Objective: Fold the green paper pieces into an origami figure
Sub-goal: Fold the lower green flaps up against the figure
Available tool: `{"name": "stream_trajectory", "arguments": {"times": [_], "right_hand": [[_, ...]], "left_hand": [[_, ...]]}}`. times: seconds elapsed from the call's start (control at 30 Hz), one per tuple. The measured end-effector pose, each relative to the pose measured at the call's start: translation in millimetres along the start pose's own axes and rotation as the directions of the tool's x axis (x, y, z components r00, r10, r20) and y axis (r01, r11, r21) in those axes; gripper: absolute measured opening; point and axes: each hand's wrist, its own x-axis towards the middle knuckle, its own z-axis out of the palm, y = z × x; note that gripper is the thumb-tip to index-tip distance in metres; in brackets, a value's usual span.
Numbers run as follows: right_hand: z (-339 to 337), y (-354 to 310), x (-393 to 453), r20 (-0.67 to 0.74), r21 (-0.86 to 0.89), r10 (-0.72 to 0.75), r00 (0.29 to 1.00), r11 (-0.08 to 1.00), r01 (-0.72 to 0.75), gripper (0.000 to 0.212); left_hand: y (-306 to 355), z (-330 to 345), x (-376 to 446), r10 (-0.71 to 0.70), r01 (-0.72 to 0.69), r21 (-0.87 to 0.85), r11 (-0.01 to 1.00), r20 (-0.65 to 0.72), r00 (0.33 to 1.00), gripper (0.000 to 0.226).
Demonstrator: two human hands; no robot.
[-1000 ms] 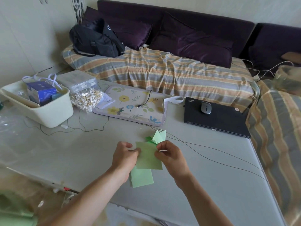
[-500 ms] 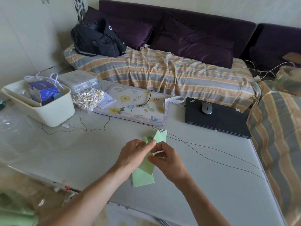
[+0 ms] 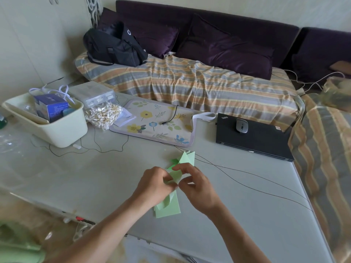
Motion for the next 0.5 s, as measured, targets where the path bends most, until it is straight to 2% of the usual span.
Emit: {"name": "stream_trajectory", "arguments": {"times": [0.13, 0.27, 0.4, 0.5], "right_hand": [[-5, 0, 0, 0.052, -0.062, 0.059, 0.997, 0.997, -0.056, 0.037], [-12, 1, 2, 0.07, -0.124, 0.117, 0.991, 0.986, -0.108, 0.016], [-16, 1, 2, 0.013, -0.146, 0.139, 0.99, 0.98, -0.136, 0.014], [-19, 0, 2, 0.032, -0.127, 0.148, 0.988, 0.981, -0.143, 0.013]], "left_hand": [[-1, -2, 0, 0.033, -0.036, 0.08, 0.996, 0.033, 0.999, 0.022], [-1, -5, 2, 0.041, -0.045, 0.07, 0.997, 0.063, 0.997, 0.015], [-4, -7, 3, 0.013, -0.015, 0.099, 0.995, 0.017, 1.0, 0.024], [-4, -10, 4, 0.012, -0.014, 0.082, 0.997, 0.024, 1.0, 0.02]]}}
